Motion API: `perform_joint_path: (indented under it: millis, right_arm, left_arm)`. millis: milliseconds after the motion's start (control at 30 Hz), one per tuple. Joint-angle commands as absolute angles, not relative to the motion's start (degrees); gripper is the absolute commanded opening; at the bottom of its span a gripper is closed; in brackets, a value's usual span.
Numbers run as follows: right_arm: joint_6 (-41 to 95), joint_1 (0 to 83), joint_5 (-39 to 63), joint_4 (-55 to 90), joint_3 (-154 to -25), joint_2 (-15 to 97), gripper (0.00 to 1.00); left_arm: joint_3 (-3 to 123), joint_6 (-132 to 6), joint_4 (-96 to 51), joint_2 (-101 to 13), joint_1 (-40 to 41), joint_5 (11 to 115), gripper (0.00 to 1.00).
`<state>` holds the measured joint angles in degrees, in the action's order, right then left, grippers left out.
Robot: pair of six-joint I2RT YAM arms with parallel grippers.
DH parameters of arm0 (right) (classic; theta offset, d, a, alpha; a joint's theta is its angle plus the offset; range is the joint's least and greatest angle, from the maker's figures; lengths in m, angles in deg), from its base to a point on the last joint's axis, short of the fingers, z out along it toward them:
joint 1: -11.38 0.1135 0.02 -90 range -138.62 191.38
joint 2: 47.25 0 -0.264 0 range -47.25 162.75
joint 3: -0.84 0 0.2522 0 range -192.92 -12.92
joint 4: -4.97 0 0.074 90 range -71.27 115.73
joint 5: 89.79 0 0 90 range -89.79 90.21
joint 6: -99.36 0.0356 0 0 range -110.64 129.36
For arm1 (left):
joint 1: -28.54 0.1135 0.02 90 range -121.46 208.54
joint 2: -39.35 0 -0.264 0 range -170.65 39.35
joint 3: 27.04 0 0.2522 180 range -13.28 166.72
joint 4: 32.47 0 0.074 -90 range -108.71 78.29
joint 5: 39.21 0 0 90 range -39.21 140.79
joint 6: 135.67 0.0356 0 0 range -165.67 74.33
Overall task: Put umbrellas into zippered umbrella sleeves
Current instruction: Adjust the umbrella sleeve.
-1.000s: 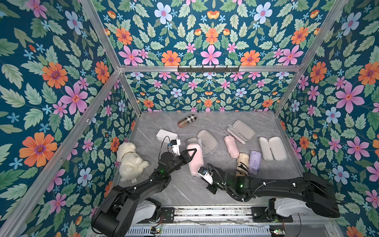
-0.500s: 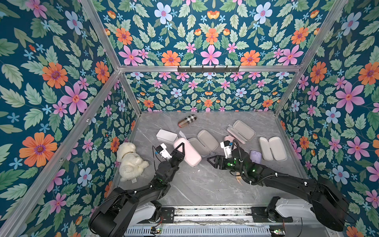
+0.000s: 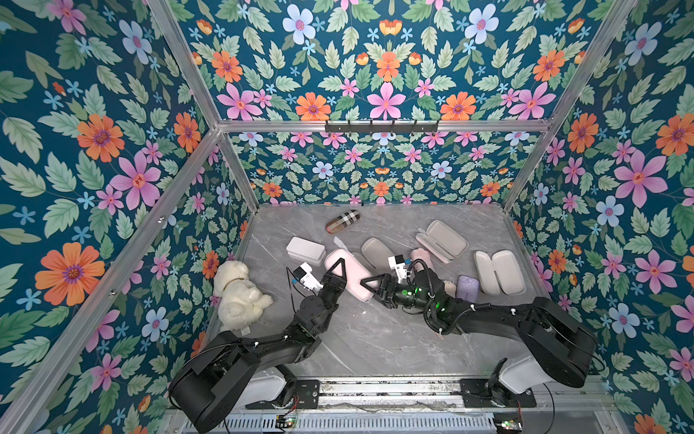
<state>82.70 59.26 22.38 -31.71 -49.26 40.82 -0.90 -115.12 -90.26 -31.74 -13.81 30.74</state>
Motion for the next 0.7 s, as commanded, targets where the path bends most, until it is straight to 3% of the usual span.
perform_joint_path:
  millis: [0,100,200,300,467,667]
  right_arm:
    - [85.44,59.46,20.19,-42.57,-49.31,41.52,0.72]
    - [84.44,58.42,20.34,-42.97,-48.67,41.00,0.60]
    - [84.77,54.97,24.15,-44.37,-46.96,40.65,0.40]
    - [84.74,51.05,30.77,-43.96,-45.54,39.25,0.23]
    - [77.98,44.06,49.19,-26.28,-48.33,32.53,0.20]
    - [59.57,40.55,61.99,7.83,-56.00,26.16,0.20]
  left_arm:
    - [-0.01,-115.74,-92.89,-31.77,-15.06,28.29,0.34]
    - [-0.44,-115.27,-90.69,-31.08,-15.16,30.80,0.47]
    - [-0.15,-111.99,-83.02,-27.41,-13.99,36.75,0.66]
    - [2.74,-106.33,-71.64,-23.28,-7.79,51.87,0.79]
    - [6.26,-99.26,-53.82,-20.53,2.98,74.43,0.84]
    - [10.92,-94.88,-45.80,-20.04,4.28,86.87,0.86]
